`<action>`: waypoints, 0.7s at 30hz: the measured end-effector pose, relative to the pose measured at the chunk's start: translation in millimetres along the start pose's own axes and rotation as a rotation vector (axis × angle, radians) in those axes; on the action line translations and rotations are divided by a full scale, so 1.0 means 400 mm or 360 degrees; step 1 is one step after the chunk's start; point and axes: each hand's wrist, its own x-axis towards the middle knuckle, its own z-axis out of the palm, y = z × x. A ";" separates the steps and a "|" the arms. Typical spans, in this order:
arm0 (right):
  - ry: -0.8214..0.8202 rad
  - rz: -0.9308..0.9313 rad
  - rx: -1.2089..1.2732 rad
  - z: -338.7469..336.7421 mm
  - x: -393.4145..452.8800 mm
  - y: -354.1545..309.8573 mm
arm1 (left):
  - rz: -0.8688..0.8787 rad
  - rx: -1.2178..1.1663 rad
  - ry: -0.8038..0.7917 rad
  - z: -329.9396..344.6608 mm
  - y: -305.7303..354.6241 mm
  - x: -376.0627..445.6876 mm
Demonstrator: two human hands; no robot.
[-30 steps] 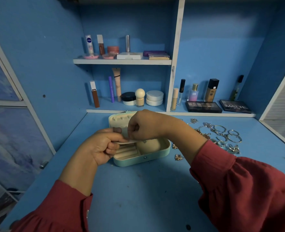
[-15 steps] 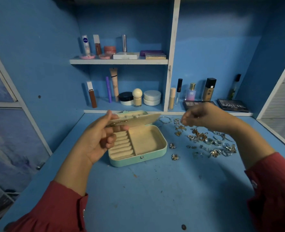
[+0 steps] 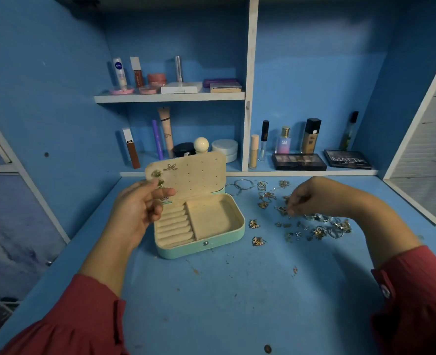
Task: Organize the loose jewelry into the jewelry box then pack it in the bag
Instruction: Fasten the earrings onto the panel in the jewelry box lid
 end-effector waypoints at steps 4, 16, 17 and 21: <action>-0.0094 0.0044 -0.0074 -0.002 -0.002 0.001 | 0.0042 0.0060 0.0086 -0.005 -0.012 0.015; -0.0104 0.0075 -0.0191 0.018 -0.002 -0.017 | 0.0065 0.0080 0.0089 -0.010 -0.023 0.019; -0.0103 0.0067 -0.0178 0.020 -0.002 -0.019 | 0.0063 0.0082 0.0092 -0.010 -0.023 0.019; -0.0102 0.0011 -0.0113 0.025 -0.003 -0.024 | 0.0058 0.0089 0.0103 -0.008 -0.024 0.019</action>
